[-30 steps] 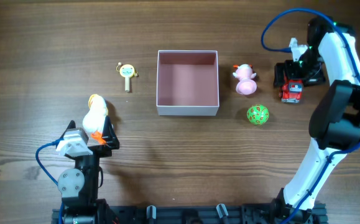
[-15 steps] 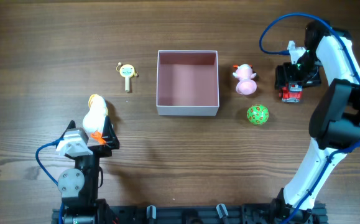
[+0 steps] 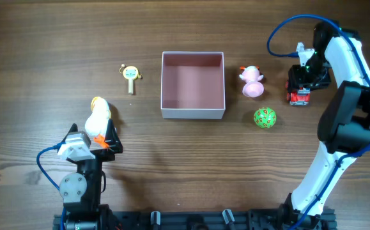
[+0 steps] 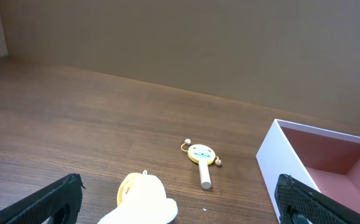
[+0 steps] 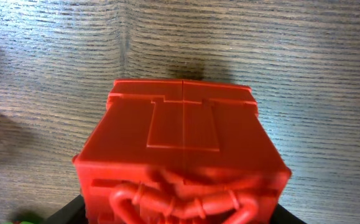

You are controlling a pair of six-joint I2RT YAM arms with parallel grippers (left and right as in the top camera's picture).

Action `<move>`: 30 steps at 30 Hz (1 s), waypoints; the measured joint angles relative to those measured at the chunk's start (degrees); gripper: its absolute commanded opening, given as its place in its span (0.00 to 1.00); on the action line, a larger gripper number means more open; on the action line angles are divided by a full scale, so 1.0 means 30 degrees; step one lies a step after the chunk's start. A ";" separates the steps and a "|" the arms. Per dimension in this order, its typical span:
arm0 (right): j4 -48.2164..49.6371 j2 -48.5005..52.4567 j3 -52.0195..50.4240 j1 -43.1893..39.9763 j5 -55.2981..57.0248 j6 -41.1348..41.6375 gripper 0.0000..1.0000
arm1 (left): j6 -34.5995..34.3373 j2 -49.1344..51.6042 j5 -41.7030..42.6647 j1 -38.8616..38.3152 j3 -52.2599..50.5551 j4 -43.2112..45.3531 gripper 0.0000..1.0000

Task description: Pack container

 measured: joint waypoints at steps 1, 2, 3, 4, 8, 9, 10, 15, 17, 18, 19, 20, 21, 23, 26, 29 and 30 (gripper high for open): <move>-0.0102 0.0000 0.0066 0.0000 0.0007 0.0022 0.57 | 0.0000 0.0000 0.0000 0.0000 0.0000 0.0000 1.00; -0.0306 0.0015 0.0226 0.0000 0.0015 0.0073 0.57 | 0.0000 0.0000 0.0000 0.0000 0.0000 0.0000 1.00; -0.0495 0.0036 0.0481 0.0000 0.0015 0.0131 0.57 | 0.0000 0.0000 0.0000 0.0000 0.0000 0.0000 1.00; -0.0692 0.0073 0.0809 0.0000 0.0022 0.0160 0.57 | 0.0000 0.0000 0.0000 0.0000 0.0000 0.0000 1.00; -0.1639 0.0175 0.3075 0.0022 0.0080 0.0393 0.56 | 0.0000 0.0000 0.0000 0.0000 0.0000 0.0000 1.00; -0.1865 0.0182 0.3570 0.0044 0.0095 0.0452 0.56 | 0.0000 0.0000 0.0000 0.0000 0.0000 0.0000 1.00; -0.2186 0.0175 0.4248 0.0095 0.0153 0.0525 0.55 | 0.0000 0.0000 0.0000 0.0000 0.0000 0.0000 1.00; -0.3198 0.0175 0.7235 0.0896 0.0291 0.0809 0.54 | 0.0000 0.0000 0.0000 0.0000 0.0000 0.0000 1.00; -0.3453 0.0175 0.8189 0.1552 0.0284 0.1020 0.54 | 0.0000 0.0000 0.0000 0.0000 0.0000 0.0000 1.00; -0.3606 0.0175 0.8553 0.1931 0.0277 0.1100 0.54 | 0.0000 0.0000 0.0000 0.0000 0.0000 0.0000 1.00; -0.3825 0.0175 0.8881 0.2353 0.0277 0.1246 0.54 | 0.0000 0.0000 0.0000 0.0000 0.0000 0.0000 1.00; -0.4007 0.0175 0.9107 0.2703 0.0270 0.1392 0.54 | 0.0000 0.0000 0.0000 0.0000 0.0000 0.0000 1.00; -0.4233 0.0175 0.9362 0.3038 0.0270 0.1545 0.55 | 0.0000 0.0000 0.0000 0.0000 0.0000 0.0000 1.00; -0.4510 0.0160 1.0032 0.3993 0.0211 0.1945 0.56 | 0.0000 0.0000 0.0000 0.0000 0.0000 0.0000 1.00; -0.4670 -0.0138 1.0717 0.5355 -0.0058 0.2820 0.57 | 0.0000 0.0000 0.0000 0.0000 0.0000 0.0000 1.00; -0.4699 -0.0991 1.1009 0.6841 -0.0663 0.3577 0.62 | 0.0000 0.0000 0.0000 0.0000 0.0000 0.0000 1.00; -0.4699 -0.1290 1.1038 0.7235 -0.0736 0.3774 0.63 | 0.0000 0.0000 0.0000 0.0000 0.0000 0.0000 1.00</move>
